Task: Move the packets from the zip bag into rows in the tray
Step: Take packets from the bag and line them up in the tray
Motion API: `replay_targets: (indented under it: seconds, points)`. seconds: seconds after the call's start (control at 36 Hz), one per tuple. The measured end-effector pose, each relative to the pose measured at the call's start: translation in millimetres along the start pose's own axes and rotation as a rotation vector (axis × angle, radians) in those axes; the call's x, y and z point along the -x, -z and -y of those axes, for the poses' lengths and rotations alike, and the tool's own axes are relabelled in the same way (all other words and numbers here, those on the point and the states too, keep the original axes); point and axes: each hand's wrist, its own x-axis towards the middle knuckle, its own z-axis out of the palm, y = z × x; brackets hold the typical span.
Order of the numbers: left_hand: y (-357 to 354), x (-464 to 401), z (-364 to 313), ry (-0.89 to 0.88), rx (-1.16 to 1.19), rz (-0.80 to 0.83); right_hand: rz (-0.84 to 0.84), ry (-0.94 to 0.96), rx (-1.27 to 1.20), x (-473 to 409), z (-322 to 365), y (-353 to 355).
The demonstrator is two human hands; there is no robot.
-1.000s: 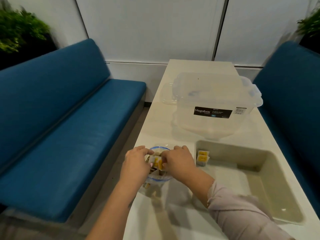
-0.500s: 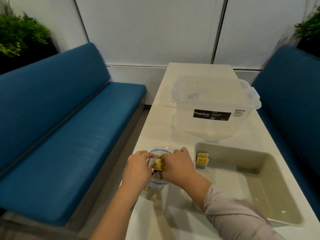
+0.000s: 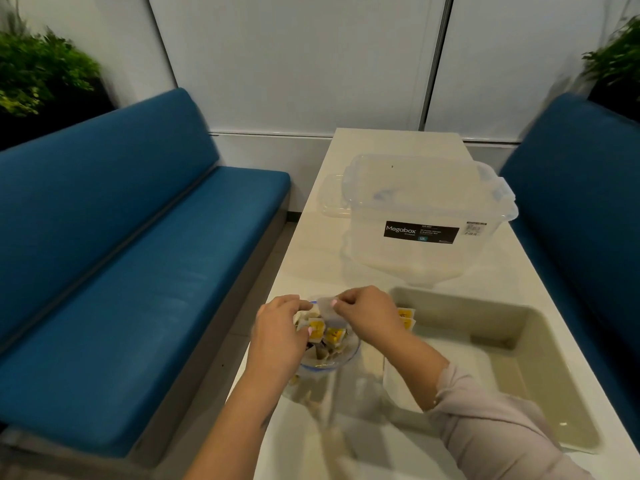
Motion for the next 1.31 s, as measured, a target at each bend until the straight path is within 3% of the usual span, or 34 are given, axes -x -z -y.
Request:
replay_targets:
  seconds: [0.11,0.25,0.42,0.56,0.72,0.81,1.08,1.31]
  points:
    - [-3,0,-14,-0.065,0.145,-0.063,0.001,-0.037,-0.275,-2,0,10]
    - [-12,5,-27,-0.155,0.111,-0.035,-0.051,-0.029,-0.365,-1,6,20]
    - [-18,5,-34,-0.206,0.216,-0.196,-0.066,-0.047,-0.415,5,7,31]
    - [-17,2,-42,-0.068,0.404,-0.115,-0.079,-0.034,-0.542,7,8,42]
    - [-16,-1,-59,0.240,1.096,0.120,-0.147,0.011,-0.422,8,-3,53]
    - [-20,-3,-67,0.306,1.252,0.187,-0.120,0.020,-0.470,11,-8,61]
    - [-45,-9,-89,0.368,1.464,0.343,-0.040,-0.115,-0.468,13,-31,82]
    - [-58,-14,-96,0.272,1.215,0.372,-0.157,-0.104,-0.482,15,-47,99]
